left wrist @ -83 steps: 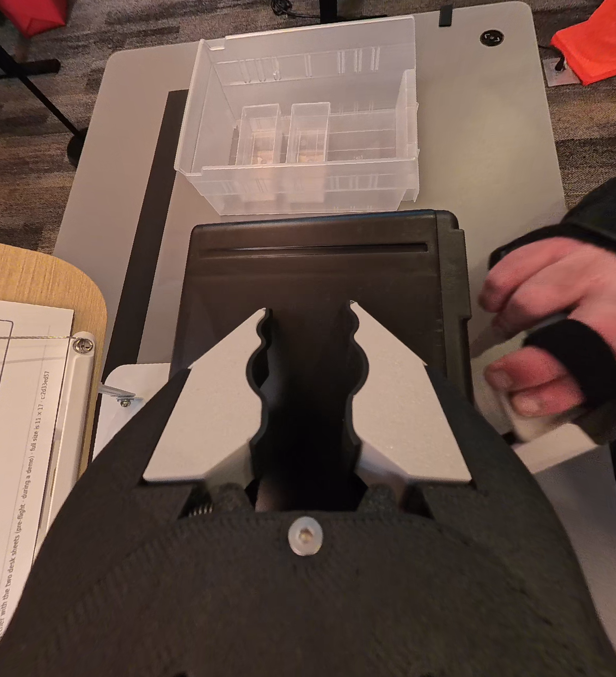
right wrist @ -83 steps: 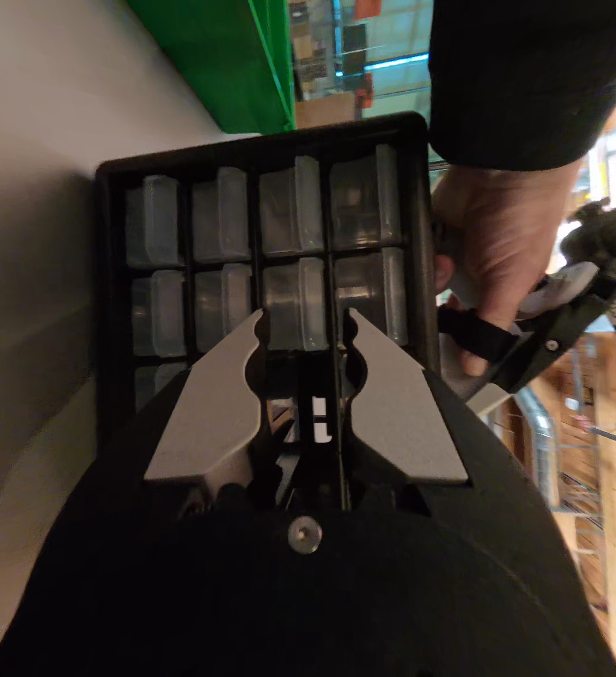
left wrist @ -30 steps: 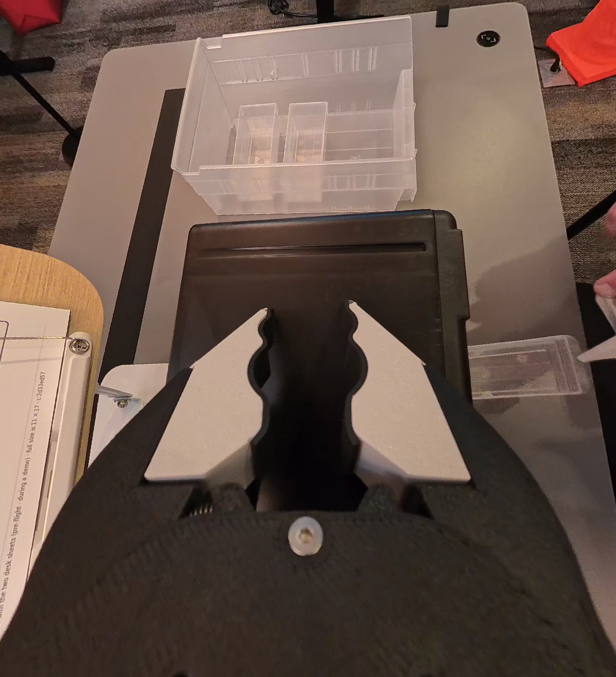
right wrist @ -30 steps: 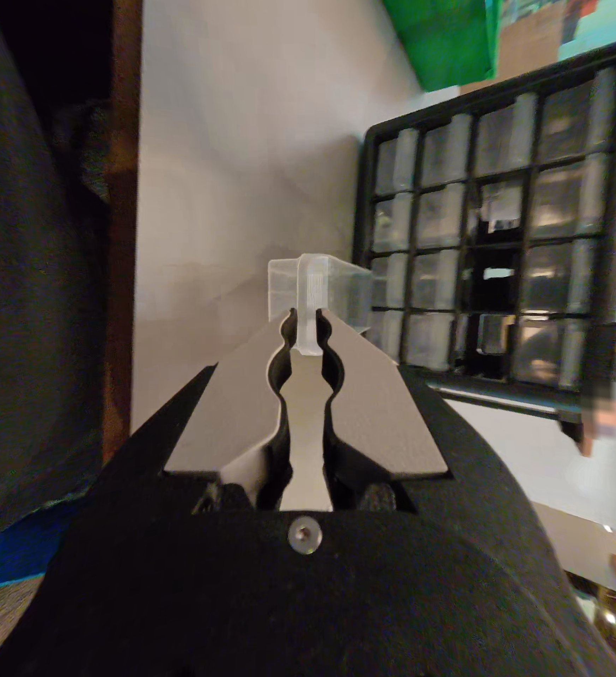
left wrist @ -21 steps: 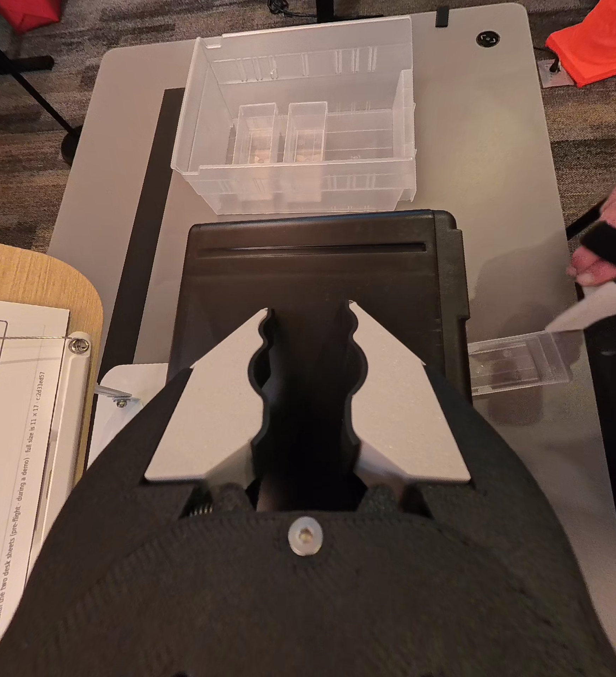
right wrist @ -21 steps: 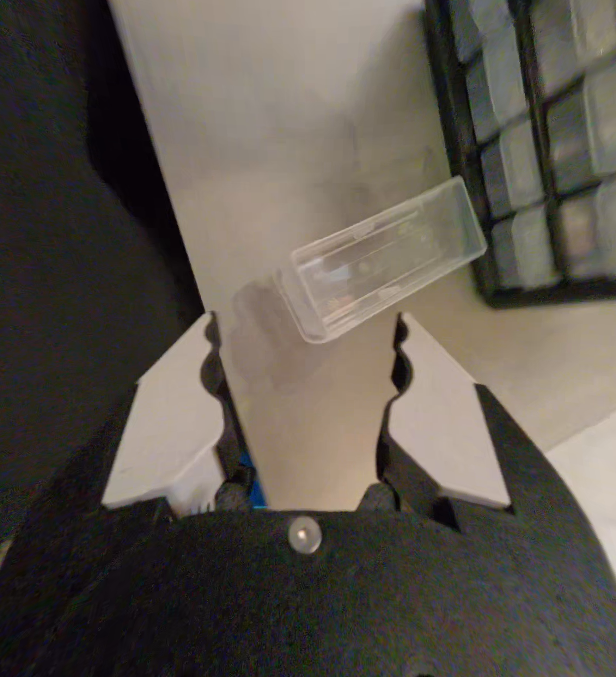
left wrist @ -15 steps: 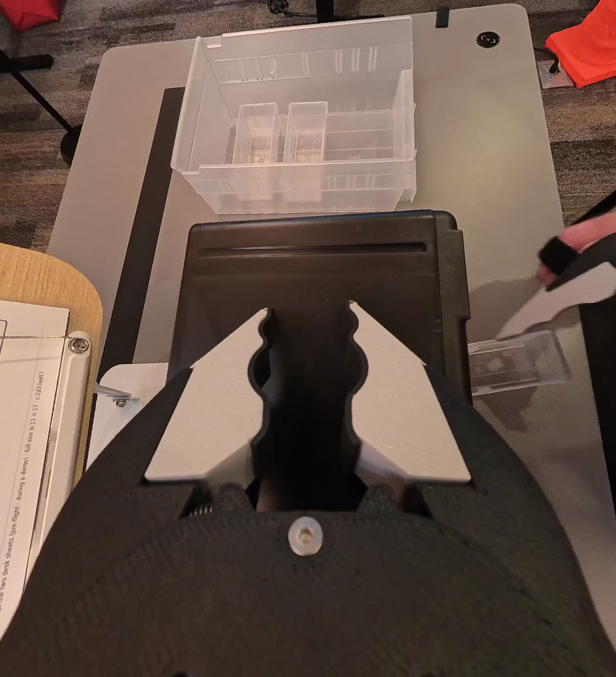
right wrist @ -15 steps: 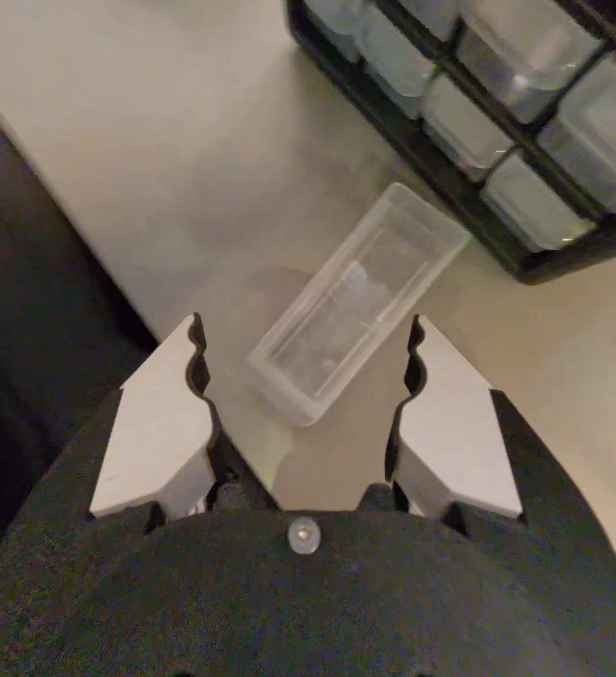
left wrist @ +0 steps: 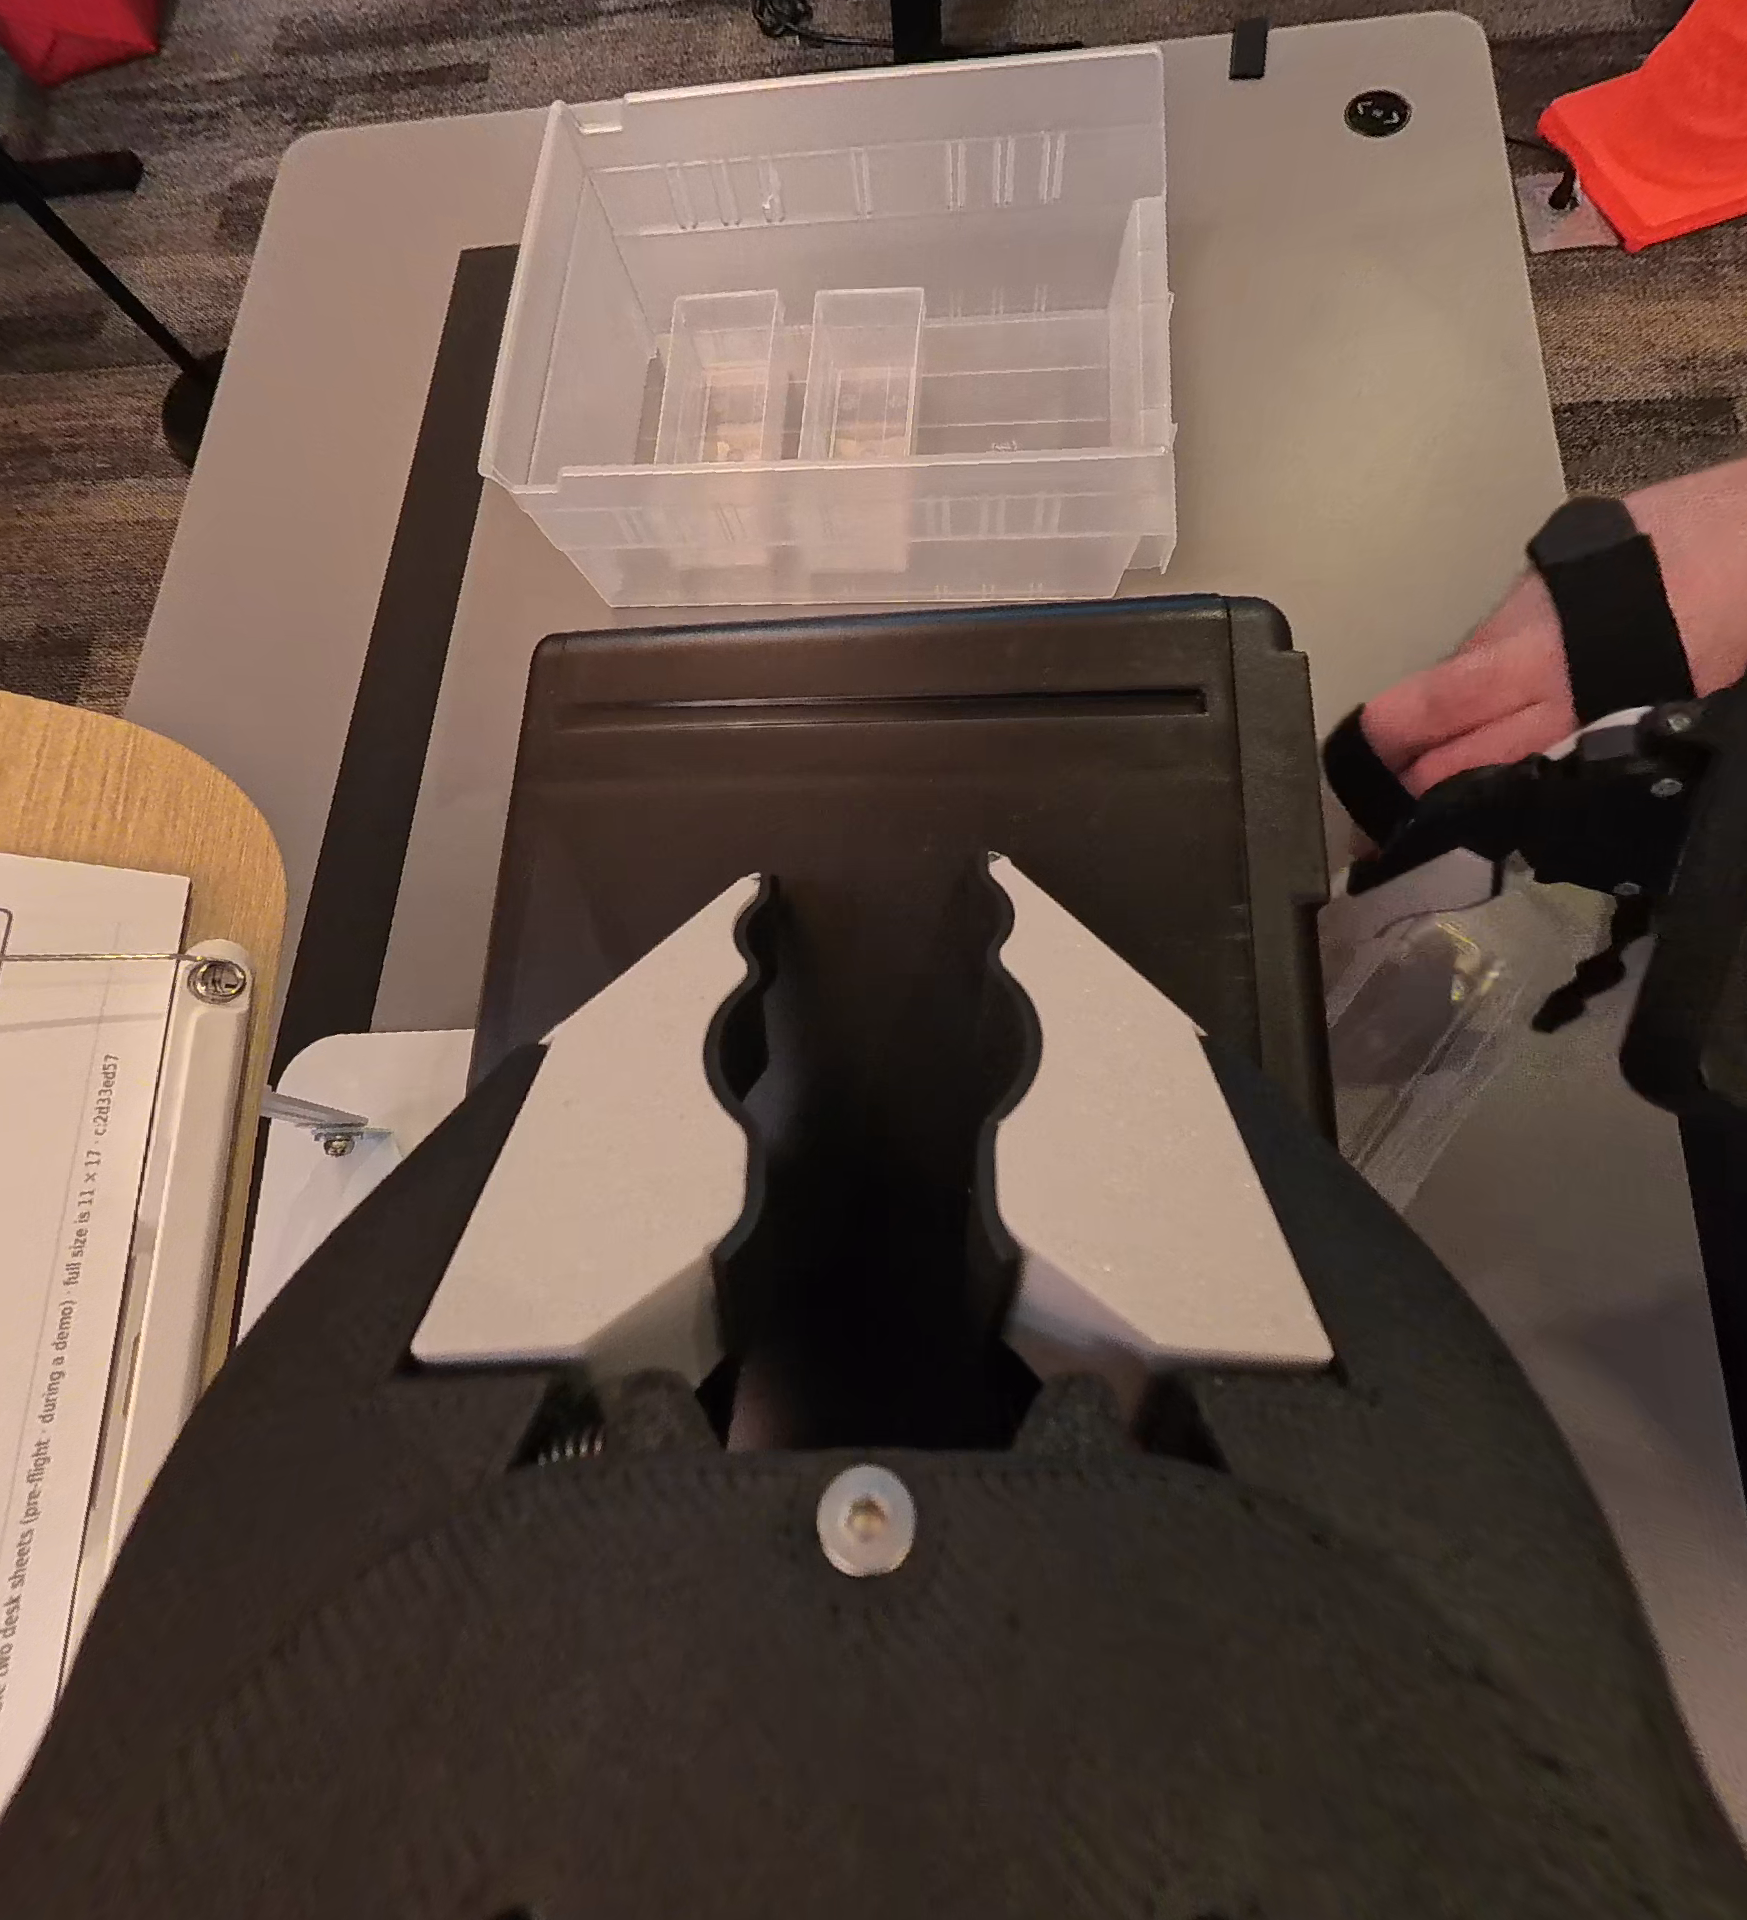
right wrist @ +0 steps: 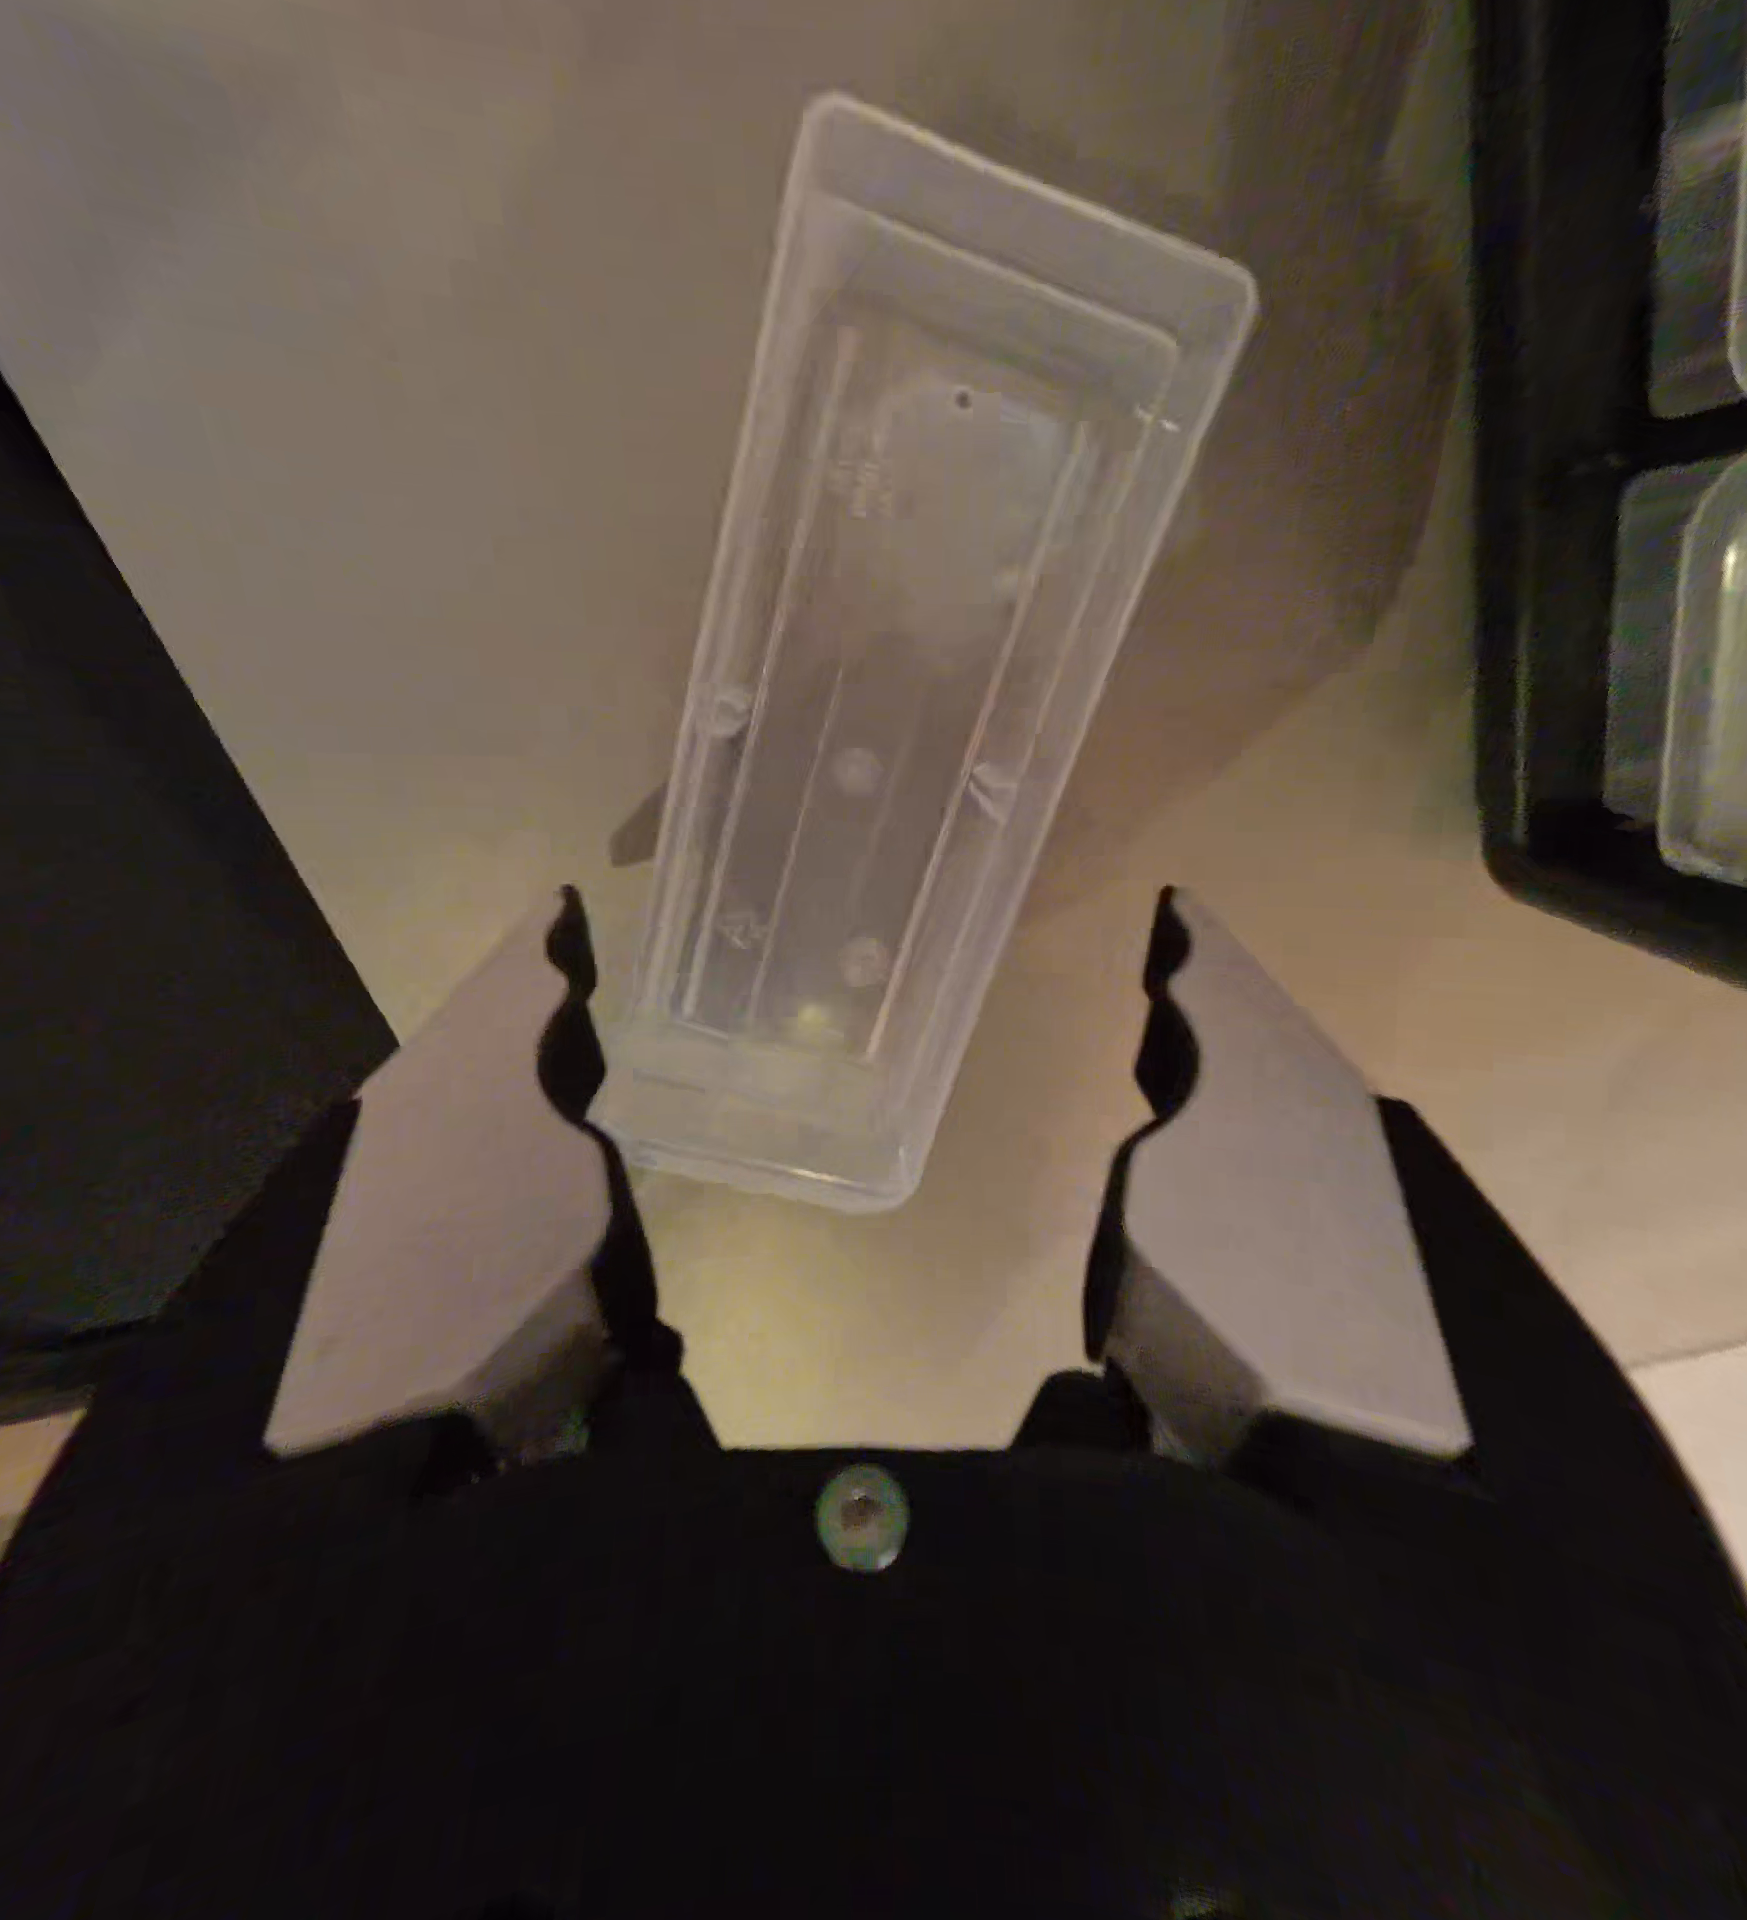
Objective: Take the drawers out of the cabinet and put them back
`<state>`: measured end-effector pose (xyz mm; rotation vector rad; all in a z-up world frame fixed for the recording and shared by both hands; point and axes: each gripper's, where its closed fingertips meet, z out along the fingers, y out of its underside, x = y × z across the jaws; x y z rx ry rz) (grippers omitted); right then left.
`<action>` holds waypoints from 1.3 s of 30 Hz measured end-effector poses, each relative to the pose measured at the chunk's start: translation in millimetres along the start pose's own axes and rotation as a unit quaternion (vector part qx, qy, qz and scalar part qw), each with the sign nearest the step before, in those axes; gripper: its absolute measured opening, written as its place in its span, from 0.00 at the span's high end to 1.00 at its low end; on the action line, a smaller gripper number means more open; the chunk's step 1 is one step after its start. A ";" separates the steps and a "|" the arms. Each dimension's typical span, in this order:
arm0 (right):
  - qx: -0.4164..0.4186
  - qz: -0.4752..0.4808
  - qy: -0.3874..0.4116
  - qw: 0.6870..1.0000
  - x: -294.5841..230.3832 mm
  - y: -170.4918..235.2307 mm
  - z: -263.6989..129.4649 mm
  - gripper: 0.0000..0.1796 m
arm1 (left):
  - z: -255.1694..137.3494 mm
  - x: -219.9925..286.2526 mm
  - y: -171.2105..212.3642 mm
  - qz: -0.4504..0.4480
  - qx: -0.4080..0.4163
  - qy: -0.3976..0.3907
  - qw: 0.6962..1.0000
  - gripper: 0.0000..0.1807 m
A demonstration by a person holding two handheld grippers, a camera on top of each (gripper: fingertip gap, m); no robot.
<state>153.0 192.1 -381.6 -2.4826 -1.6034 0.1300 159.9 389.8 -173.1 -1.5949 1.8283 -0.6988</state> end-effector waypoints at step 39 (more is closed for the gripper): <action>-0.176 -0.108 0.050 0.977 242.1 229.4 -39.7 0.65 | 0.2 0.1 0.5 -0.005 -0.001 0.007 1.000 0.80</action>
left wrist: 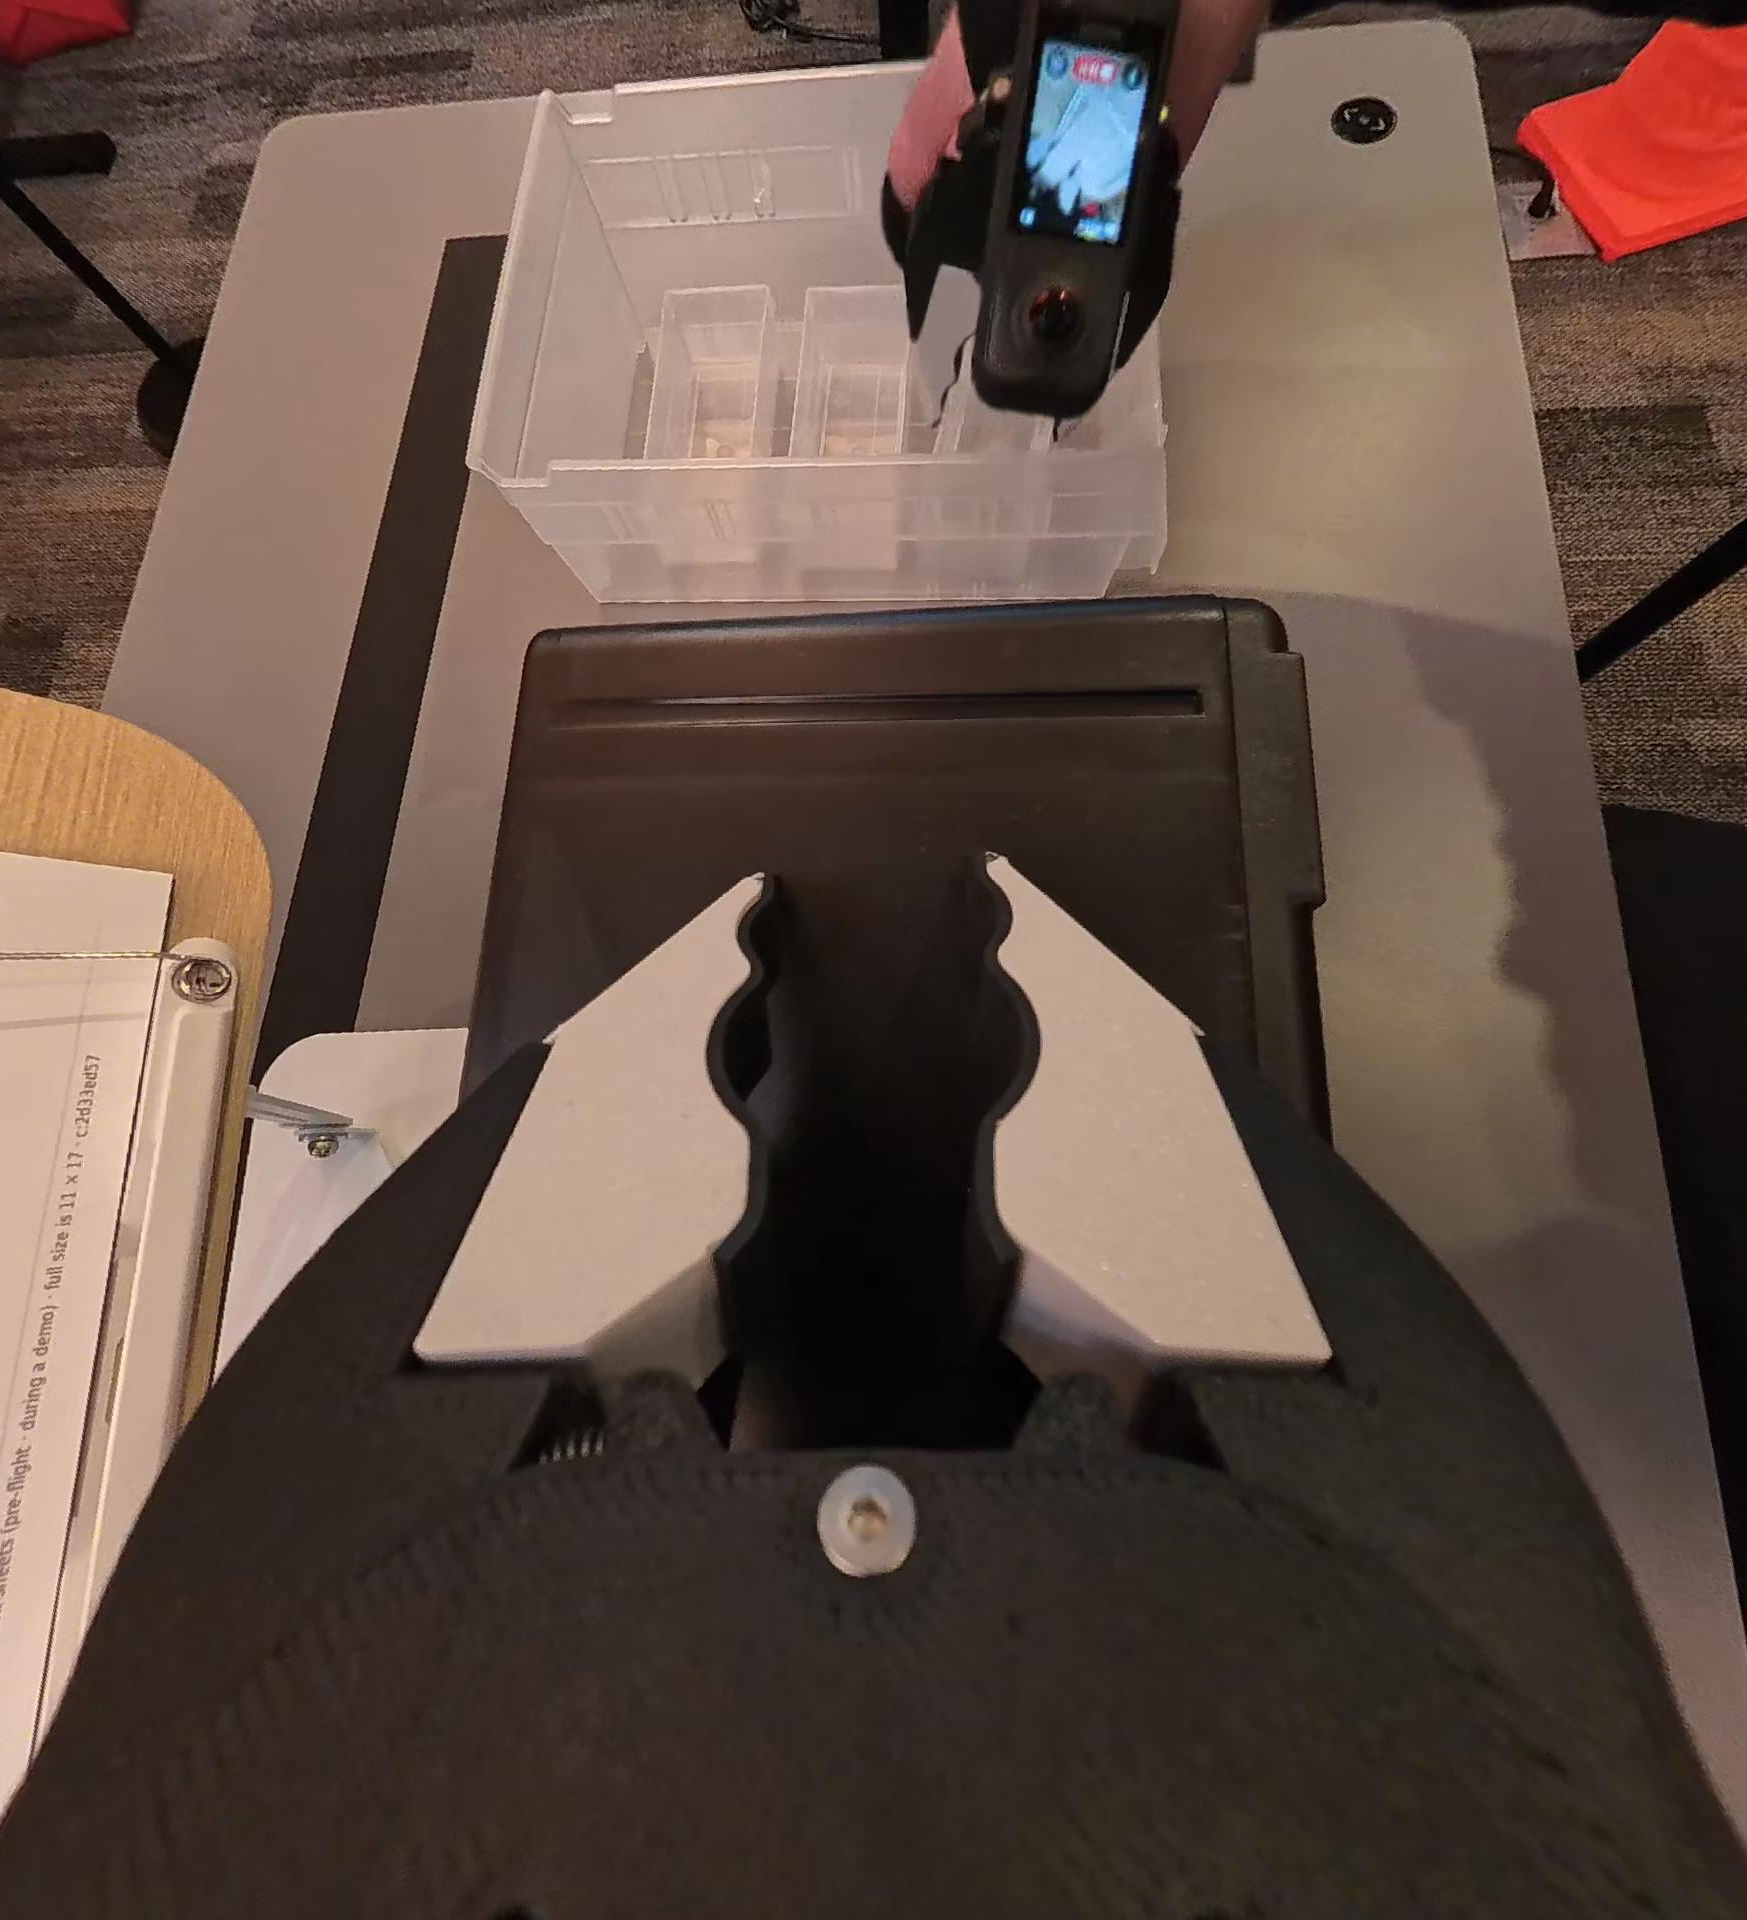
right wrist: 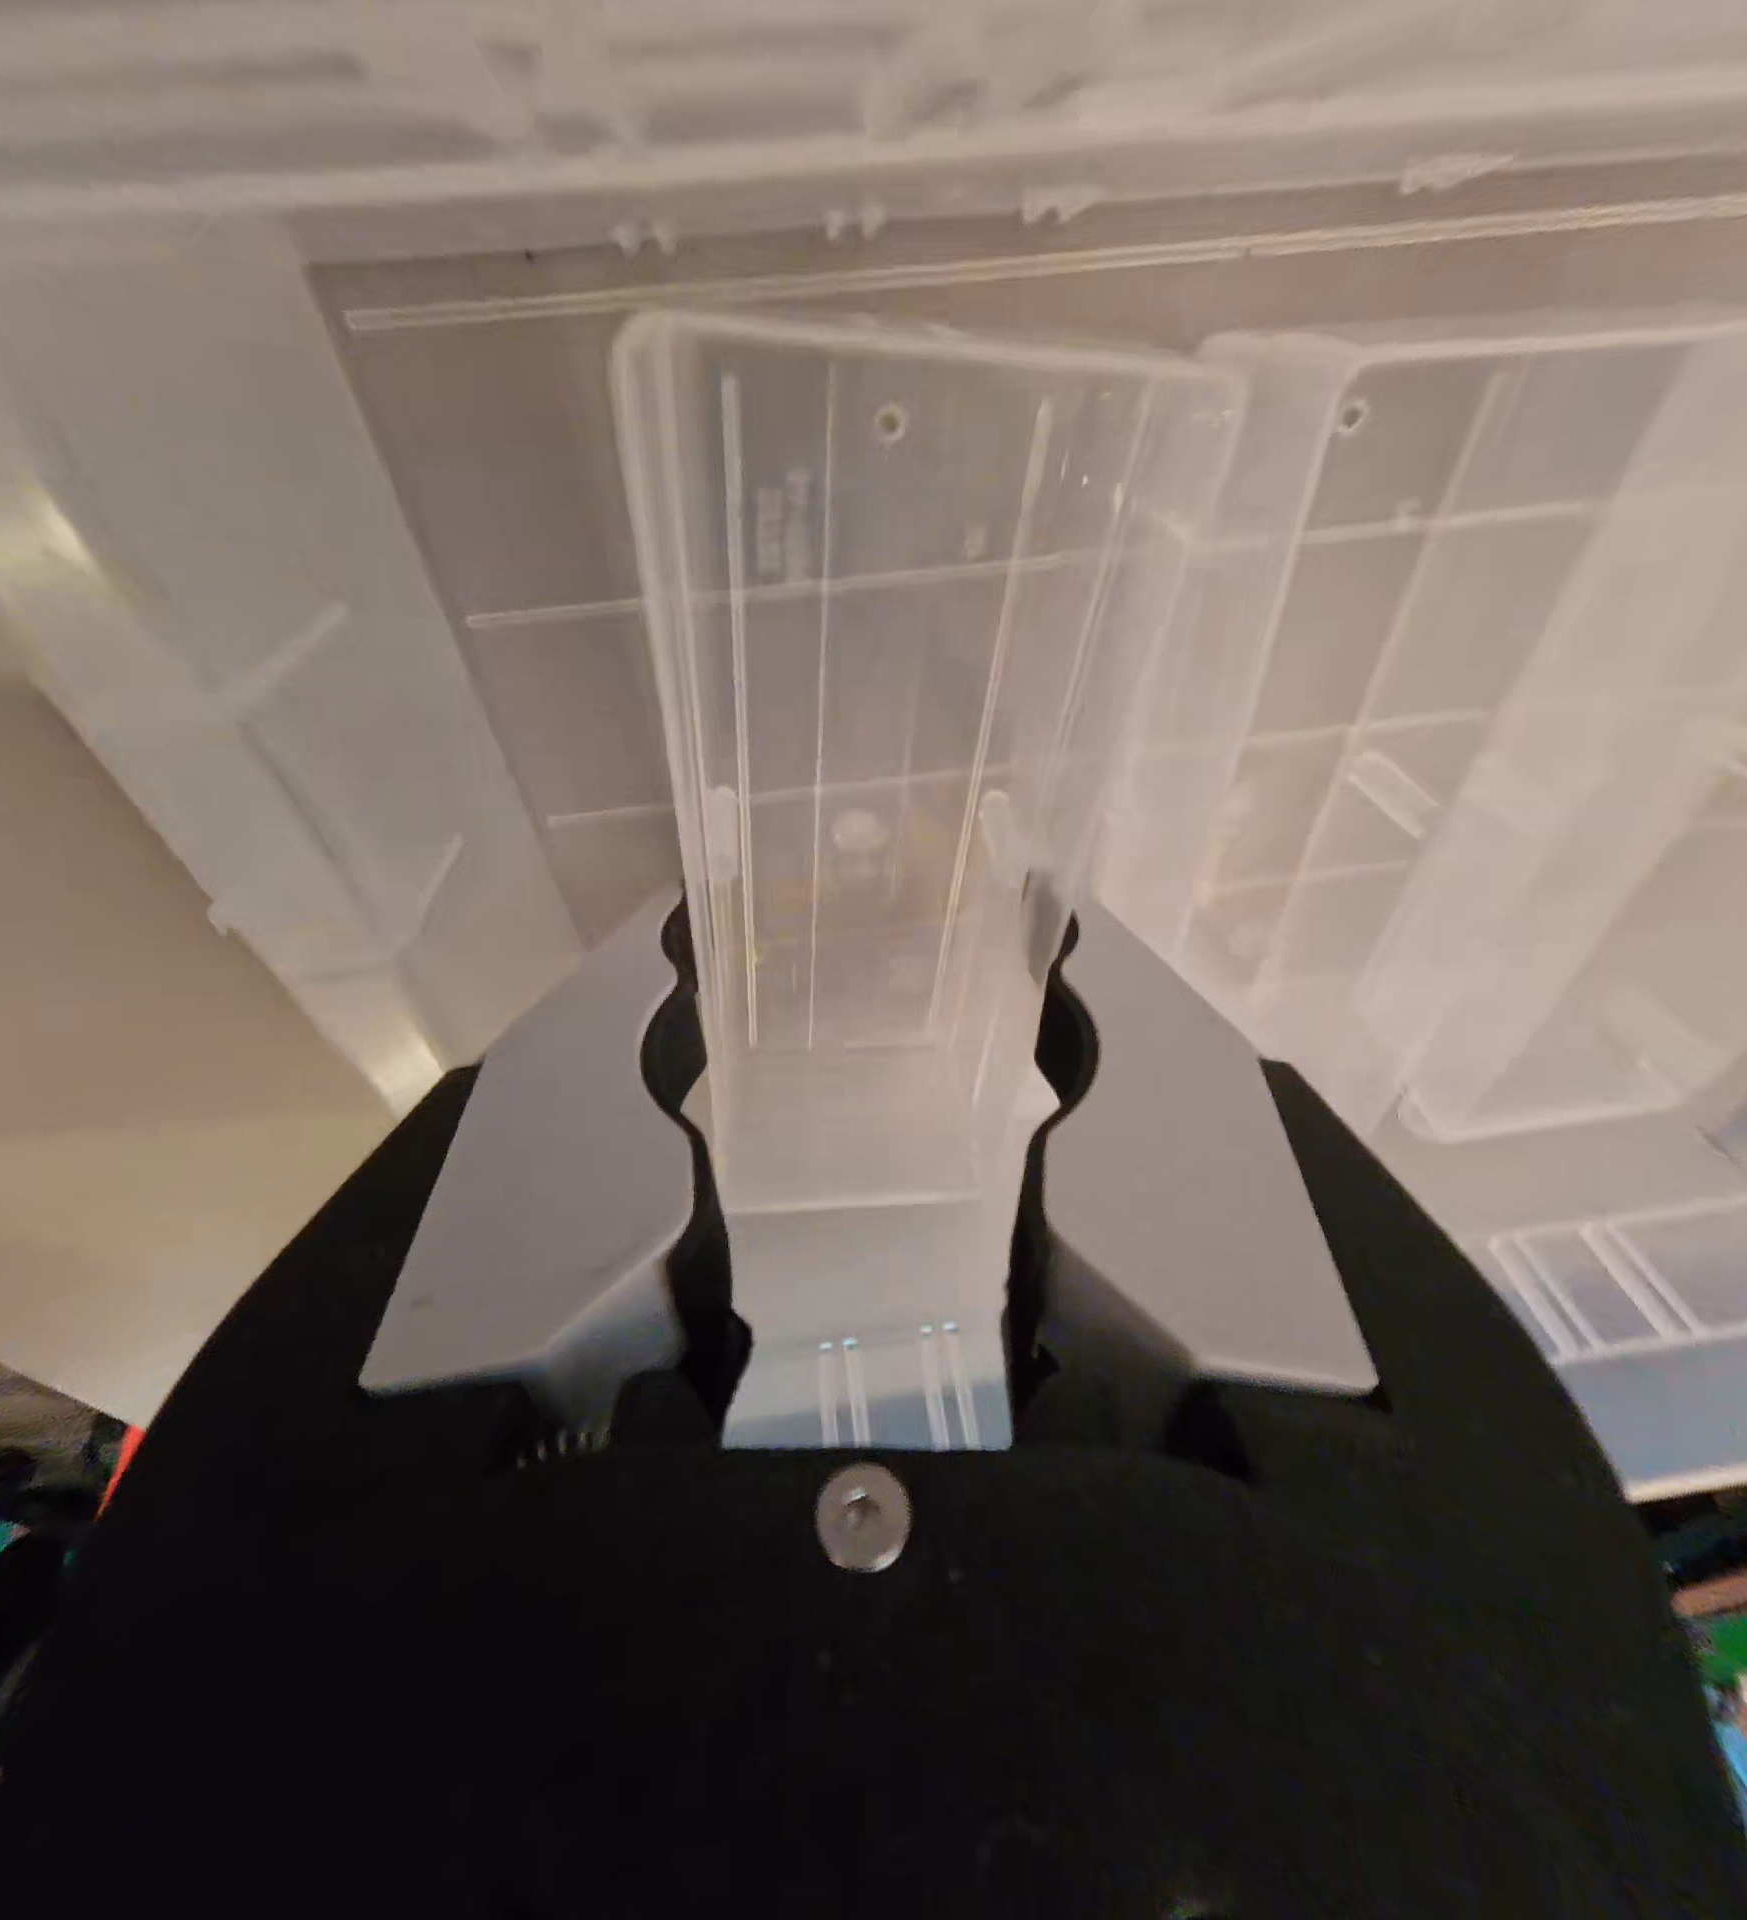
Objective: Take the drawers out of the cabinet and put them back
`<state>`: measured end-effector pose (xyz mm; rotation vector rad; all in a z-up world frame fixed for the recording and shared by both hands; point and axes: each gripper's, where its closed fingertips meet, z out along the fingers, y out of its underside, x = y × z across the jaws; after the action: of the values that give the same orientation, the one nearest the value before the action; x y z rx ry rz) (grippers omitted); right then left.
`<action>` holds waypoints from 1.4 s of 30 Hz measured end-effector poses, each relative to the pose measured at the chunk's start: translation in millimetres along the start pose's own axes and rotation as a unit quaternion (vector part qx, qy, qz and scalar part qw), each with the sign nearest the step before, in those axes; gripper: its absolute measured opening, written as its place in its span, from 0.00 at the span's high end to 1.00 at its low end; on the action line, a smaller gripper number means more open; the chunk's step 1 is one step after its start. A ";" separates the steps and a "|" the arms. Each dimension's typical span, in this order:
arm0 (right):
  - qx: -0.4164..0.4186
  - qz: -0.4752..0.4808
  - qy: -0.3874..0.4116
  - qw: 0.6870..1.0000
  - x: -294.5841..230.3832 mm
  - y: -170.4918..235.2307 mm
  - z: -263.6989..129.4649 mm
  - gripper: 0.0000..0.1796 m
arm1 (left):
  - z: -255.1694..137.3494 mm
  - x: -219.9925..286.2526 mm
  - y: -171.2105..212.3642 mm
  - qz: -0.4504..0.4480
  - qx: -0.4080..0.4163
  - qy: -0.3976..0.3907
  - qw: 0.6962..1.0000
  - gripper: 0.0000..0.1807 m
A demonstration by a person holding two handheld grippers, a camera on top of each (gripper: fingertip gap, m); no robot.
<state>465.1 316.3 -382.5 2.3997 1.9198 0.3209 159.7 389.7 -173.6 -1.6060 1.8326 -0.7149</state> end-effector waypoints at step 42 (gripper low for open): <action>0.060 0.201 0.268 0.940 41.8 -7.2 -143.8 0.68 | 0.0 -0.2 -0.1 0.002 0.000 -0.002 1.000 0.81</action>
<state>438.9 345.7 -237.8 3.0196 1.6080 0.9967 159.8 389.9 -173.5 -1.6016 1.8329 -0.7103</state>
